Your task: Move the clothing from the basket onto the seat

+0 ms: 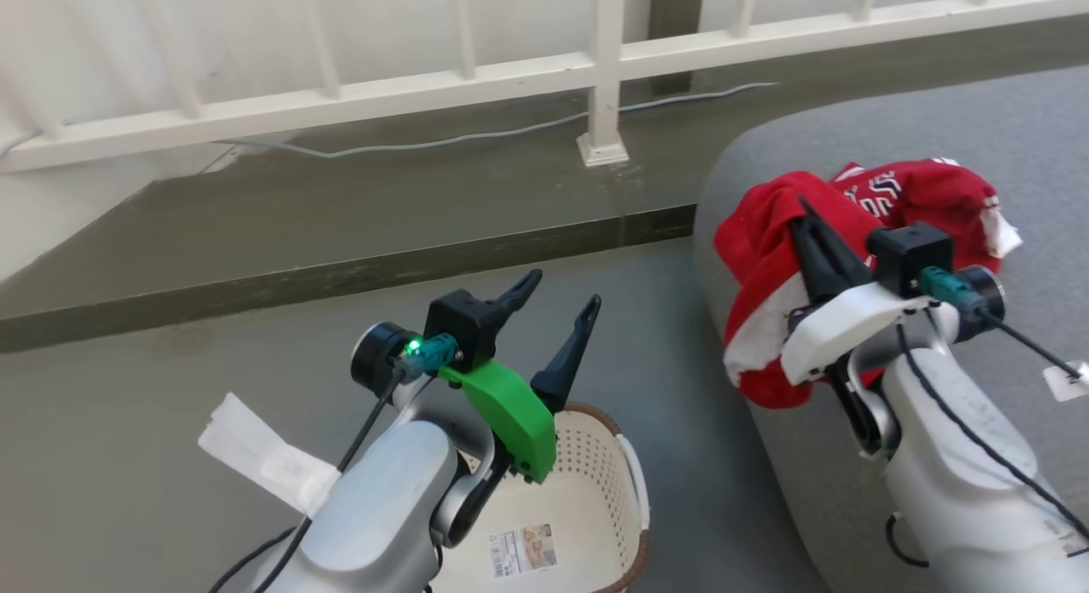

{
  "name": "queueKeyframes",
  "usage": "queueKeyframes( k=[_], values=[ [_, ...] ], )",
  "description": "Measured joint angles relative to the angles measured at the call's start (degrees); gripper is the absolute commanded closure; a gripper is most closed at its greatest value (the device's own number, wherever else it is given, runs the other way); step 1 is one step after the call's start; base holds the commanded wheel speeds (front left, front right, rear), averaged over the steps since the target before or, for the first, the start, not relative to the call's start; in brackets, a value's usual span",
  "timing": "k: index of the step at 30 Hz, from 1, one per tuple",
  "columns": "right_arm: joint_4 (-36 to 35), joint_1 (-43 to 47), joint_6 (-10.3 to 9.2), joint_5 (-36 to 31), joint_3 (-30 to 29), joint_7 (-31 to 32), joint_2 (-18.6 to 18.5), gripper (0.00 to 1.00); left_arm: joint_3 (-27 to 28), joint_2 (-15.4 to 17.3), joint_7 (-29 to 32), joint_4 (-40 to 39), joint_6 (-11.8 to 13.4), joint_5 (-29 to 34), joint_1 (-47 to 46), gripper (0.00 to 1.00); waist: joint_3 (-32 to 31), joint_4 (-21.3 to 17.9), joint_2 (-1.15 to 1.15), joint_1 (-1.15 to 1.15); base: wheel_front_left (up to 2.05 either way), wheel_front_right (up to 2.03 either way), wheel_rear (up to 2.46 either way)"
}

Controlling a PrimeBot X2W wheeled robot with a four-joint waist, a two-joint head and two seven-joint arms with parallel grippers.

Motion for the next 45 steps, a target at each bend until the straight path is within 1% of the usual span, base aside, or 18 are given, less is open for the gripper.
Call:
queueKeyframes(
  k=[8,19,20,21,27,29,31,33,35,41,45],
  values=[
    [-3.0,-0.5,-1.55,0.2,-3.1,-0.2,-3.1,1.00,-1.1,0.0,-1.1,-0.6,-1.0,0.0,1.8,0.00,0.1,-4.6,0.00,0.00,0.00,0.00,0.00],
    [-7.8,-2.3,-1.56,0.2,-4.4,-0.2,-5.9,1.00,-2.4,0.0,-2.2,-2.2,-1.2,0.0,2.3,0.00,0.6,-12.1,0.00,0.00,0.00,0.00,0.00],
    [-8.6,-2.3,-1.58,0.2,-4.7,-0.2,-6.4,1.00,-2.6,0.0,-2.2,-2.2,-1.2,0.2,2.7,0.00,0.7,-13.6,0.00,0.00,0.00,0.00,0.00],
    [-8.9,-2.3,-2.02,0.2,-4.9,-0.2,-6.7,1.00,-2.6,0.0,-2.2,-2.3,-1.2,0.4,2.9,0.00,0.8,-14.3,0.00,0.00,0.00,0.00,0.00],
    [-11.0,-2.1,-3.05,0.6,-7.2,0.1,-8.0,1.00,-3.9,0.0,-2.2,-3.2,-1.2,0.5,3.1,0.00,1.4,-18.6,0.00,0.00,0.00,0.00,0.00],
    [-11.9,-1.6,-3.49,1.0,-8.3,0.1,-8.6,1.00,-4.8,0.0,-2.1,-3.5,-1.6,0.8,3.1,0.00,1.8,-19.7,0.00,0.00,0.00,0.00,0.00],
    [-12.2,-1.4,-3.52,1.2,-8.8,0.1,-8.9,1.00,-5.0,0.0,-1.9,-3.6,-1.8,1.0,3.1,0.00,2.1,-20.2,0.00,0.00,0.00,0.00,0.00],
    [-14.3,0.2,-4.01,2.9,-9.7,0.1,-8.7,1.00,-6.2,0.0,-1.4,-3.7,-2.1,1.1,3.0,0.00,4.3,-21.9,0.00,0.00,0.00,0.00,0.00],
    [-14.7,0.6,-4.01,2.9,-9.7,0.1,-8.5,1.00,-6.2,0.0,-1.4,-3.7,-2.4,1.1,3.0,0.00,4.9,-22.3,0.00,0.00,0.00,0.00,0.00],
    [-15.4,0.5,-3.83,3.6,-8.9,0.7,-7.2,1.00,-6.2,0.0,-1.4,-3.7,-2.4,1.0,3.0,0.00,6.3,-22.9,0.00,0.00,0.00,0.00,0.00],
    [-14.9,-2.3,-3.23,3.9,-8.8,1.9,-7.4,1.00,-5.8,0.0,-1.4,-4.1,-1.5,1.4,2.9,0.00,7.5,-22.9,0.00,0.00,0.00,0.00,0.00]
  ],
)
